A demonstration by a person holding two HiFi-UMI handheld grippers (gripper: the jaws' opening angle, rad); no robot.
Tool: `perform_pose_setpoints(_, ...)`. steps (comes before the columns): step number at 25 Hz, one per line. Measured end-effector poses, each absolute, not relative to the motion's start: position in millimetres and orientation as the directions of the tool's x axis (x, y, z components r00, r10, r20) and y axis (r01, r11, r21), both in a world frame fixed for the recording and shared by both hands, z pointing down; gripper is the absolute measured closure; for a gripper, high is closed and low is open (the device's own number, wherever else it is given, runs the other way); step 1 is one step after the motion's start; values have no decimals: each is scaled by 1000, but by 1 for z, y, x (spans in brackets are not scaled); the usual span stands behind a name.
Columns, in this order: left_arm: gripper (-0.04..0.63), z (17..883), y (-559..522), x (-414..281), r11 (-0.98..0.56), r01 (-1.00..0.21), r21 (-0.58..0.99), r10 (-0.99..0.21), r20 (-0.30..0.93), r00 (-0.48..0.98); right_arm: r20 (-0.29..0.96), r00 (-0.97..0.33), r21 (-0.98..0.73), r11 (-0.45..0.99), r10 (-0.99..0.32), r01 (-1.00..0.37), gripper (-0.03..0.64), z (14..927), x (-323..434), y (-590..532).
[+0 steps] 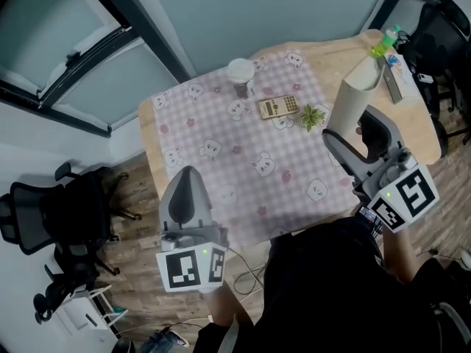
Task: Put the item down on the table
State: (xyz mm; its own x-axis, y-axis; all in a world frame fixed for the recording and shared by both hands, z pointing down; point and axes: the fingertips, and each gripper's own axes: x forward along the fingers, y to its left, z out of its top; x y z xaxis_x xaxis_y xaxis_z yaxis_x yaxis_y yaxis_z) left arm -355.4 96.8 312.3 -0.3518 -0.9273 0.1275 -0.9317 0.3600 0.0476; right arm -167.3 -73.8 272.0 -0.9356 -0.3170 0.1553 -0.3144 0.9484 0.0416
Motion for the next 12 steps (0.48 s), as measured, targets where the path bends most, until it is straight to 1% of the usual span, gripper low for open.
perform_pose_setpoints(8,597,315,49,-321,322,-946,-29,-931,174,-322,187,-937,-5,954,-295,-301,322,301,-121,-121)
perform_pose_setpoints(12,597,317,41,-312,336,-942,-17,-923,195,-333,227,-927,4,952,-298,-305,322,314,-90,-134)
